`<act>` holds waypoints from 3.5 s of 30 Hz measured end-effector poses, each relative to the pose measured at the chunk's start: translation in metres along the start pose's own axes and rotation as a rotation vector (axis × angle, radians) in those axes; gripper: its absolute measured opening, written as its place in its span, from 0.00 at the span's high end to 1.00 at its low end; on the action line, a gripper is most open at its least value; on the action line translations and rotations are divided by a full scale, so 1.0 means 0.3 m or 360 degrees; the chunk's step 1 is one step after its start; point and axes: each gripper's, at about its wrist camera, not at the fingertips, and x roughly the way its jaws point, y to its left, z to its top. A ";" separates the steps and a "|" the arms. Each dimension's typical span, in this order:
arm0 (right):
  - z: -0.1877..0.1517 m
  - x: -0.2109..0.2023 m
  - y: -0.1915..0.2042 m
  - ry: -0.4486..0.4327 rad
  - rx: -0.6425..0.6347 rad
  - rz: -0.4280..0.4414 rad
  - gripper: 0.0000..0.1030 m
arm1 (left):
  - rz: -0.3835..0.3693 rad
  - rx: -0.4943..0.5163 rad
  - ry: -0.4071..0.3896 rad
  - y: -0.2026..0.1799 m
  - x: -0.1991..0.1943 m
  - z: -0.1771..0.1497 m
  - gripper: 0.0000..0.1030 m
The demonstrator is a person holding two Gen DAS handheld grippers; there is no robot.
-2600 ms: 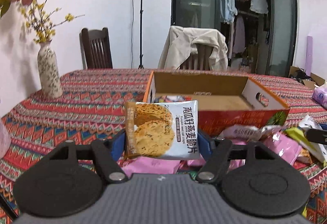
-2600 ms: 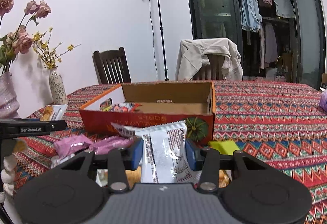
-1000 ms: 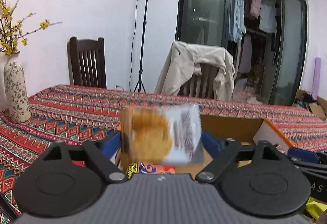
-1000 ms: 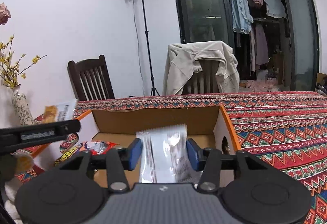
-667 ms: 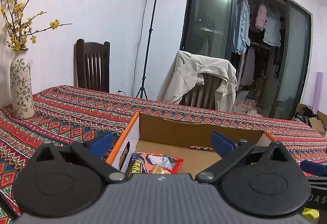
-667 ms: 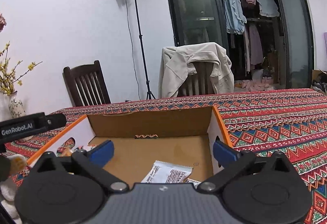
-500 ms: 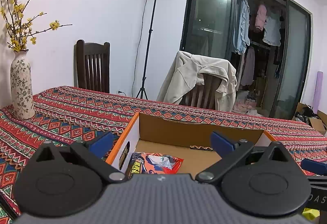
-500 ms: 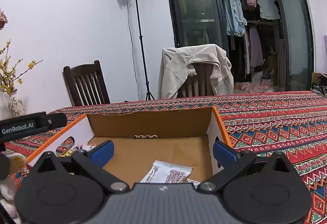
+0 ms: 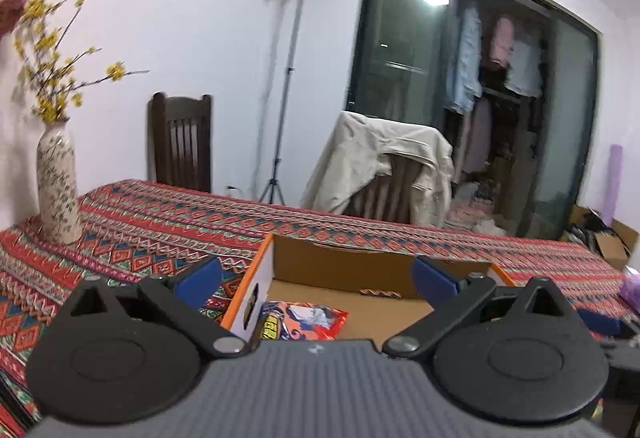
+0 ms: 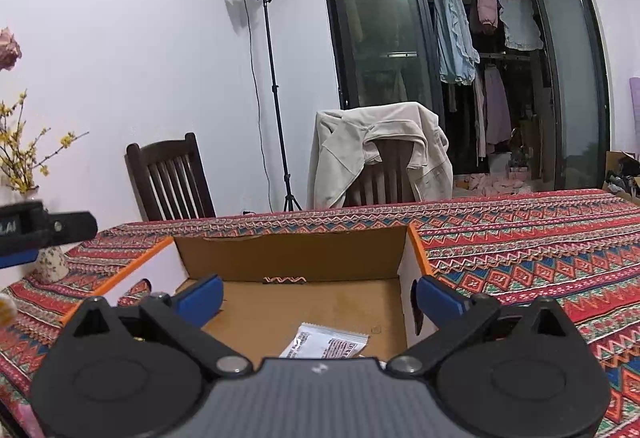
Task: Organize snacks
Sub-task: 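Move both tools back over the remaining snack pile, then grasp the lime-green packet with the right tool while the left grasps a pink packet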
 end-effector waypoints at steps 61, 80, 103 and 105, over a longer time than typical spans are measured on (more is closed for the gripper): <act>-0.206 -0.162 -0.329 0.0663 -0.0022 -0.0098 0.53 | 0.0026 0.0018 0.0138 0.210 -0.321 -0.232 0.00; -0.177 -0.346 -0.244 0.0317 -0.0014 -0.0057 0.68 | 0.0065 0.0138 0.0324 0.170 -0.235 -0.241 0.00; -0.181 -0.371 -0.141 0.0264 -0.0007 0.0075 0.68 | 0.0058 0.0245 0.0745 0.171 0.012 -0.314 0.17; -0.183 -0.368 -0.138 0.0268 -0.0006 0.0078 0.68 | 0.0060 0.0243 0.0733 0.169 0.007 -0.314 0.19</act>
